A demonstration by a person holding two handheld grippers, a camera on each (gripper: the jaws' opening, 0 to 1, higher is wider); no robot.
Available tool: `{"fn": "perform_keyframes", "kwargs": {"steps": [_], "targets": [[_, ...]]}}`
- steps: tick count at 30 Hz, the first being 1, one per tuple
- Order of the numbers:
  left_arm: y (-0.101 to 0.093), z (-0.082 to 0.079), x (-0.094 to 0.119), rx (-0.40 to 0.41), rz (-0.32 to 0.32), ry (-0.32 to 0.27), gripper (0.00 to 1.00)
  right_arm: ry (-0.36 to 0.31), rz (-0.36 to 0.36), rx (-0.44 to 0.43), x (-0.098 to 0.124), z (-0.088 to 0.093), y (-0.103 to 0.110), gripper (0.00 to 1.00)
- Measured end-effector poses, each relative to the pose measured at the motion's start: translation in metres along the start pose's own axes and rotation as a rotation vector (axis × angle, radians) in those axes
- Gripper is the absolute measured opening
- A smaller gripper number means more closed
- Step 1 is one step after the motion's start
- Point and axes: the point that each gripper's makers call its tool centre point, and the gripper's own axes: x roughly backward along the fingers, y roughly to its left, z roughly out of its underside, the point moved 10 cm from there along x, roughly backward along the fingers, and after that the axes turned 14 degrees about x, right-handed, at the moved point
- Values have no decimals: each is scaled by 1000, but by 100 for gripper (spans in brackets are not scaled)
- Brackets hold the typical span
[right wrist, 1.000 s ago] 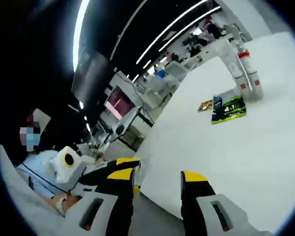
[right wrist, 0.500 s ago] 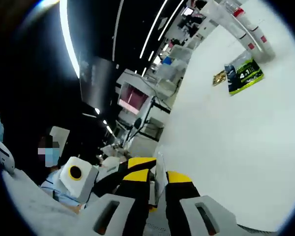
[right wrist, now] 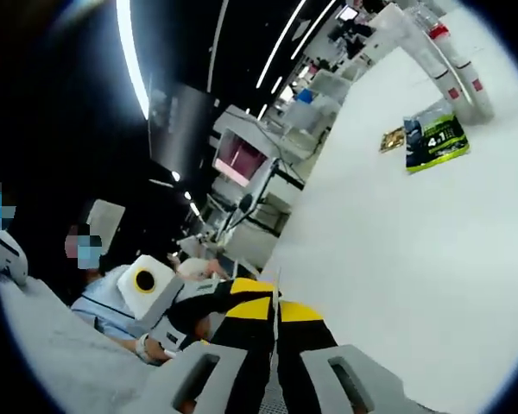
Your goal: Arrange the skincare products in the storage area until every visible bottle or jar stands upright without overlapping.
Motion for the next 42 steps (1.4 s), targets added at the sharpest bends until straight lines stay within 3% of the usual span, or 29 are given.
{"fn": "perform_keyframes", "kwargs": {"steps": [4, 8, 9, 12, 16, 22, 30, 42], "targets": [[4, -3, 2, 104, 42, -11, 35, -11, -65, 53, 7, -4, 5, 0], [4, -4, 2, 217, 131, -2, 29, -21, -126, 91, 9, -6, 11, 0], [3, -3, 2, 261, 162, 26, 24, -25, -149, 100, 9, -6, 13, 0], [2, -7, 3, 297, 222, -7, 16, -21, -180, 119, 9, -5, 18, 0], [7, -10, 6, 355, 246, -23, 10, -34, -200, 122, 9, -5, 19, 0], [5, -10, 8, 319, 252, -30, 0, -42, -194, 123, 9, -3, 17, 0], [9, -13, 13, 329, 255, -60, 0, -83, -179, 82, 7, -4, 17, 0], [15, -15, 16, 364, 249, -84, 0, -125, -123, 109, 7, -5, 13, 0]]}}
